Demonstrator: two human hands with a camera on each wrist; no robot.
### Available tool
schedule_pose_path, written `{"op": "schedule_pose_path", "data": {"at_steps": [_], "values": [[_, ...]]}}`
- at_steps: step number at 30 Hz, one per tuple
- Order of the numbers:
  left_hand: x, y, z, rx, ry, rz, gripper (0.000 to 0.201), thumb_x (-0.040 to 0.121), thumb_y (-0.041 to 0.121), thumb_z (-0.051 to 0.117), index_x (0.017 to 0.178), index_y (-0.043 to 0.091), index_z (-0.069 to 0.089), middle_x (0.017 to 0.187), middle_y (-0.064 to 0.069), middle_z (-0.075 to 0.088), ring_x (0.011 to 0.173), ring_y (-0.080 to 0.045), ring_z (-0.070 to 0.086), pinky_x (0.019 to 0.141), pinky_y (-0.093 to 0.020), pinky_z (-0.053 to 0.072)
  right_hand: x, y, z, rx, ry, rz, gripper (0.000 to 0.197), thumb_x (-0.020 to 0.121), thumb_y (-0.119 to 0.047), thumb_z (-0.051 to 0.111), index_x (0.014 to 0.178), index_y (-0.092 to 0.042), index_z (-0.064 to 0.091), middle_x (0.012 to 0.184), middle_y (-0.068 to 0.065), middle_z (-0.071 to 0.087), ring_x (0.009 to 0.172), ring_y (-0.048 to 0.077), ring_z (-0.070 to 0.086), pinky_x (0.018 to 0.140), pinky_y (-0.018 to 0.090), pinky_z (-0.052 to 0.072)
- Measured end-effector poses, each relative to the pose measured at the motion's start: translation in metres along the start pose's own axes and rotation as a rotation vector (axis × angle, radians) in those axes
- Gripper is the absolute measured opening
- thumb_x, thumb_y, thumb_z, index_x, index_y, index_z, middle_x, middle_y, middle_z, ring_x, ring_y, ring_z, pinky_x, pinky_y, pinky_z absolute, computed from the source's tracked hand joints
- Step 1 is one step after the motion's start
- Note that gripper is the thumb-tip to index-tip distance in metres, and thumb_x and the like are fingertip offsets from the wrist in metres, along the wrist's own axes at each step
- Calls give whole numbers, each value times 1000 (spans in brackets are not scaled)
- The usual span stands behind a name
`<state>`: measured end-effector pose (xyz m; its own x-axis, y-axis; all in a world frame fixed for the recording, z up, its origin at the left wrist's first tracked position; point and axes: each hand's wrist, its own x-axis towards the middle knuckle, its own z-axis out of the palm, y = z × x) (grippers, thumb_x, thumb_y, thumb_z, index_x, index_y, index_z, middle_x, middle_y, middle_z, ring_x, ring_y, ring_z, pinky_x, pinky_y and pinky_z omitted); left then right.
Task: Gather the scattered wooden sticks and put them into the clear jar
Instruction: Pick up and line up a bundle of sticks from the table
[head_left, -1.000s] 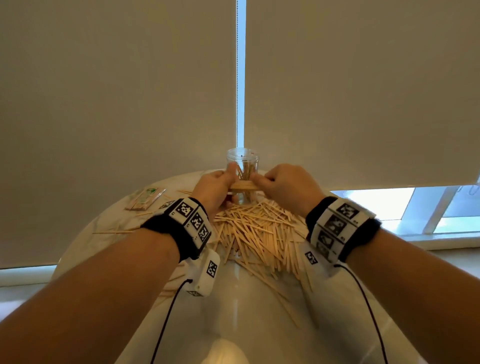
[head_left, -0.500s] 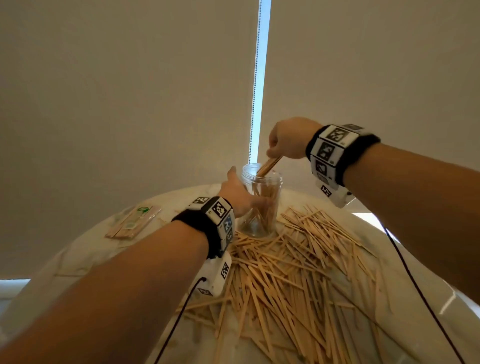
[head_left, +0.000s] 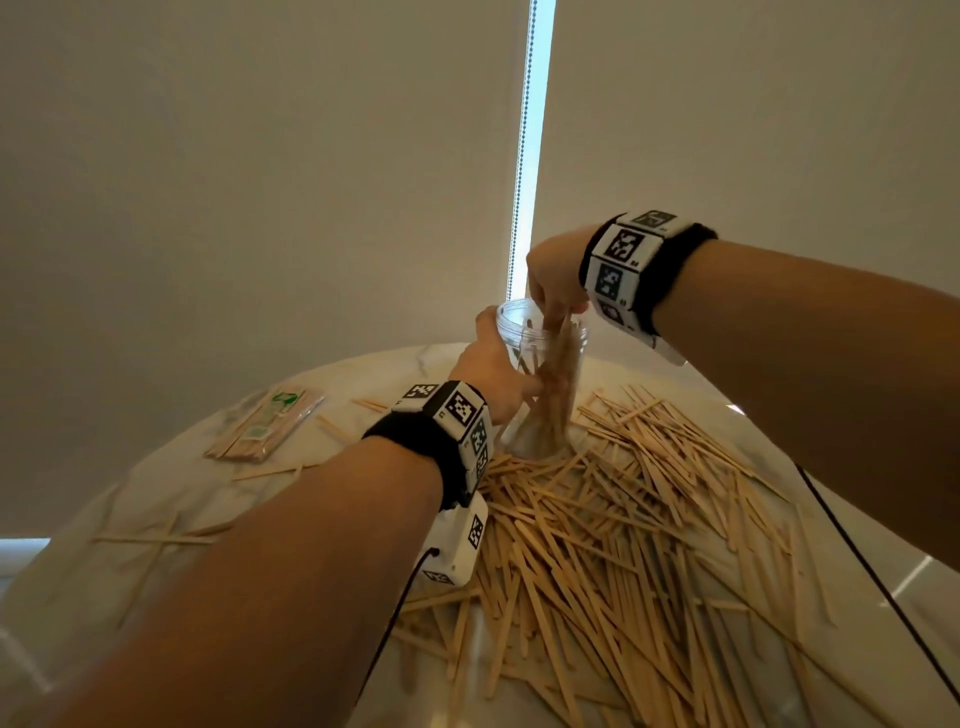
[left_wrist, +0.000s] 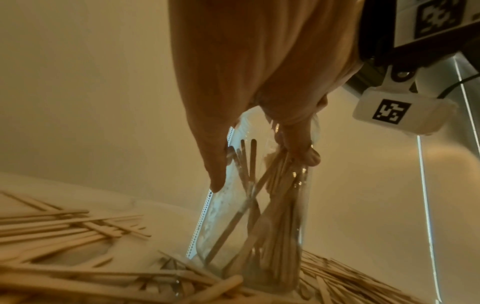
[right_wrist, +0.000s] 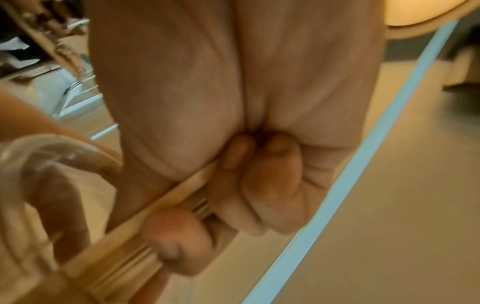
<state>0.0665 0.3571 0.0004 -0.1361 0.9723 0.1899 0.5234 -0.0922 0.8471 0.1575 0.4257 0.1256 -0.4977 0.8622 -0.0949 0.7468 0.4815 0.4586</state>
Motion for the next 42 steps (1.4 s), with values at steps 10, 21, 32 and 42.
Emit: {"op": "schedule_pose_path", "data": {"at_steps": [10, 21, 32, 42], "values": [[0, -2, 2, -13, 1, -8, 111, 69, 32, 89, 151, 21, 15, 125, -2, 60, 110, -18, 56, 96, -34, 47, 11, -9, 19, -104, 83, 35, 15, 82, -28, 76, 92, -17, 75, 72, -9, 65, 69, 9, 64, 74, 27, 57], [-18, 12, -2, -32, 6, -82, 119, 75, 22, 84, 158, 22, 0, 139, -11, 57, 122, -28, 58, 103, -39, 45, -24, 2, 6, 554, 53, 12, 26, 87, -34, 76, 103, -14, 75, 93, -1, 75, 87, 17, 74, 90, 37, 58], [-121, 17, -85, 455, -114, -186, 38, 81, 47, 77, 104, 17, 73, 92, 0, 74, 77, -12, 65, 73, -25, 50, -173, -15, 50, 667, 42, 87, 34, 94, -46, 63, 89, -14, 72, 77, 0, 74, 64, 12, 69, 66, 26, 54], [-279, -16, -122, 959, -329, -343, 106, 53, 84, 70, 138, 24, 47, 139, -4, 49, 122, -24, 49, 100, -36, 45, -271, -79, 106, 329, -332, 191, 80, 92, -78, 19, 63, -11, 53, 64, 1, 52, 69, 17, 54, 74, 30, 43]]}}
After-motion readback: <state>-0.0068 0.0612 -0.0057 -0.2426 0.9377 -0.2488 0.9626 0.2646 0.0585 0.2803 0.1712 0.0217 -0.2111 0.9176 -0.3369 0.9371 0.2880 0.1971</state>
